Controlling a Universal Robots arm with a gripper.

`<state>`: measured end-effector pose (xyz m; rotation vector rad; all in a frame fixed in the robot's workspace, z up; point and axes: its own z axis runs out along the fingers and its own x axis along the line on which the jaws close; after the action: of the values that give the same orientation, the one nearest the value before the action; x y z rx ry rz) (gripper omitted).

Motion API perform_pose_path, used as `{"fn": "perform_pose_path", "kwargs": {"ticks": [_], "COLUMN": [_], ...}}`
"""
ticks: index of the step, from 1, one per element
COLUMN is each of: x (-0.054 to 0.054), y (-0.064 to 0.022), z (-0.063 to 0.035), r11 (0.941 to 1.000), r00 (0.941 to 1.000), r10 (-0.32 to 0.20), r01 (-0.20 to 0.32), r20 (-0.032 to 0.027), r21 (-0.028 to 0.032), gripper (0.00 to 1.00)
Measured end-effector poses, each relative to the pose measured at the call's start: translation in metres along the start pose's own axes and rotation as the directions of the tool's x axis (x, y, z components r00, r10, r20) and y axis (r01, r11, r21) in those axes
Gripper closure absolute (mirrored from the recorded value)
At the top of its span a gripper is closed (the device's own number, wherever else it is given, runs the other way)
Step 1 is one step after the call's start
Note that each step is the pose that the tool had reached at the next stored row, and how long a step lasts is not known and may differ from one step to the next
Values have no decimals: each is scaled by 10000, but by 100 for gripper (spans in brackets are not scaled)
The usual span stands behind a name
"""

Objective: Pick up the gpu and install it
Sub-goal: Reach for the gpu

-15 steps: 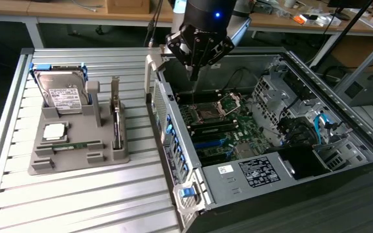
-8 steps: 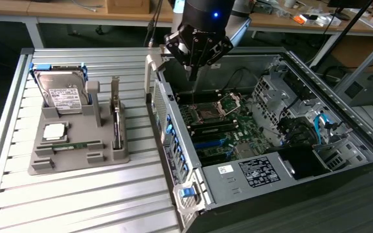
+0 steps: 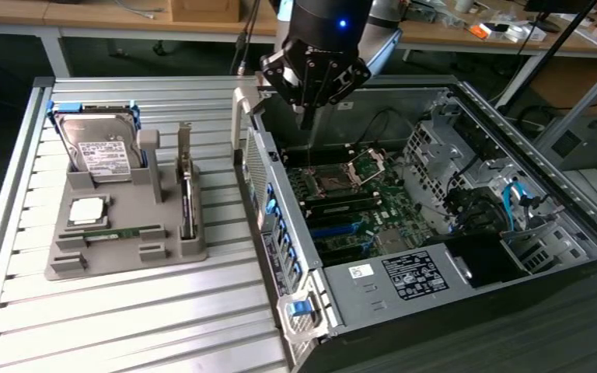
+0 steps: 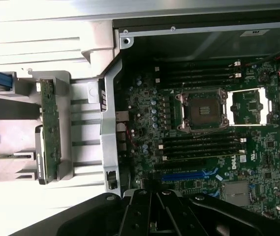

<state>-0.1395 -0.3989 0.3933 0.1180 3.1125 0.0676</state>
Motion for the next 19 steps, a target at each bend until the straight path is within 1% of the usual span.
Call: {"fn": "perform_pose_path", "kwargs": {"ticks": [19], "x": [77], "y": [-6], "z": [-2], "r11": [10000], "r00": [10000], "r10": [0], "r01": [0], "r20": [0], "r21": [0], "gripper": [89]}}
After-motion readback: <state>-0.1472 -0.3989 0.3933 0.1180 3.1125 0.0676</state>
